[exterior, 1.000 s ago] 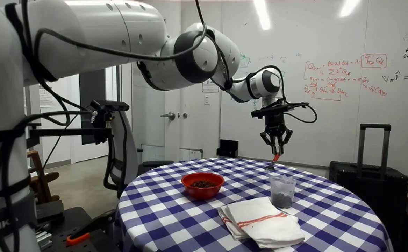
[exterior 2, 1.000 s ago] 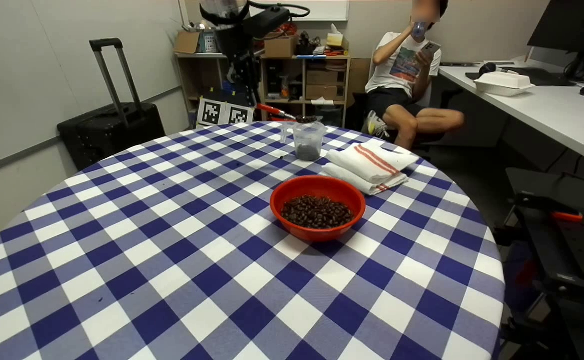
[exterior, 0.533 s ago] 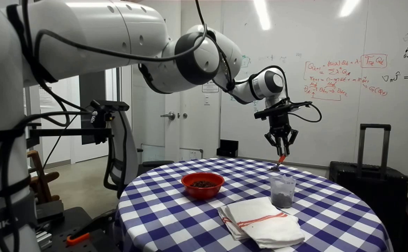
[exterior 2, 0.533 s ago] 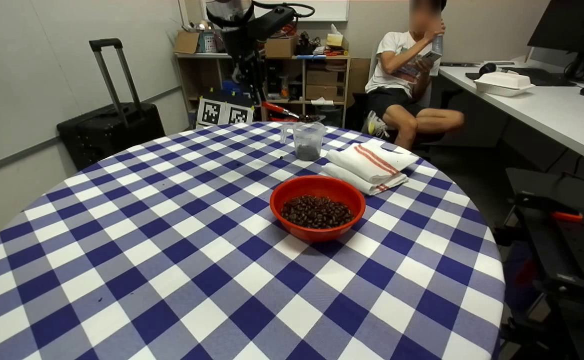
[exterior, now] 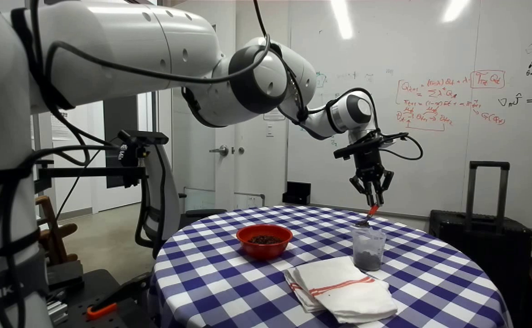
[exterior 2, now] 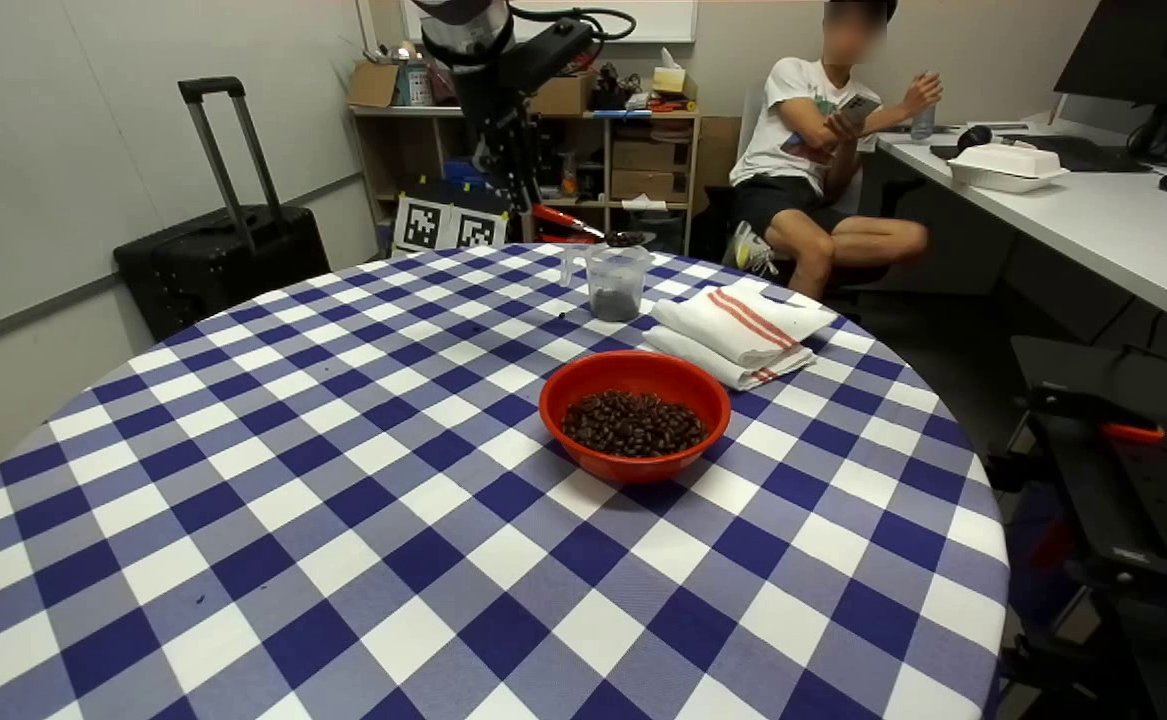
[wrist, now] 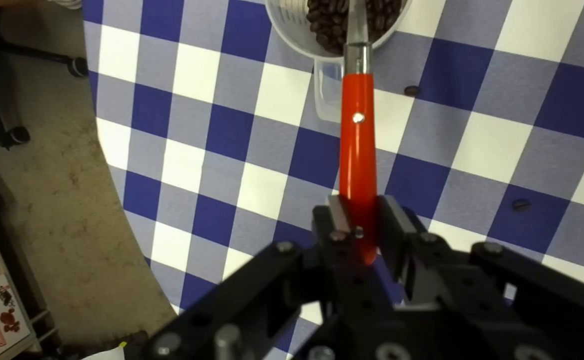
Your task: Use the spoon to scoop up the contents in the bowl
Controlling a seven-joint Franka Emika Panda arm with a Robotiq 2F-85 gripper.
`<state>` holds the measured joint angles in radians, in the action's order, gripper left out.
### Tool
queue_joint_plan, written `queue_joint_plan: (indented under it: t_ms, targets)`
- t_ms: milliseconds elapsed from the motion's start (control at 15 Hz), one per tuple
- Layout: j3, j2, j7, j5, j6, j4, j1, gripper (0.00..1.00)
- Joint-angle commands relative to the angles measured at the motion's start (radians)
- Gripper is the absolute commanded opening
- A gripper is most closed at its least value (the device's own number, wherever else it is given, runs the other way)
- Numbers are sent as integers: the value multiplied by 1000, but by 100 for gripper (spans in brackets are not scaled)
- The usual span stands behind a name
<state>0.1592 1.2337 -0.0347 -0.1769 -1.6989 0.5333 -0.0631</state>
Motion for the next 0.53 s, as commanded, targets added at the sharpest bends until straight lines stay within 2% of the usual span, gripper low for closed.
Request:
queue_joint_plan:
  t_ms: [0,467]
  targets:
    - [30,39,37,-23,11,-62,11,5]
    - [123,72,149,-124,-68,-78,63,5]
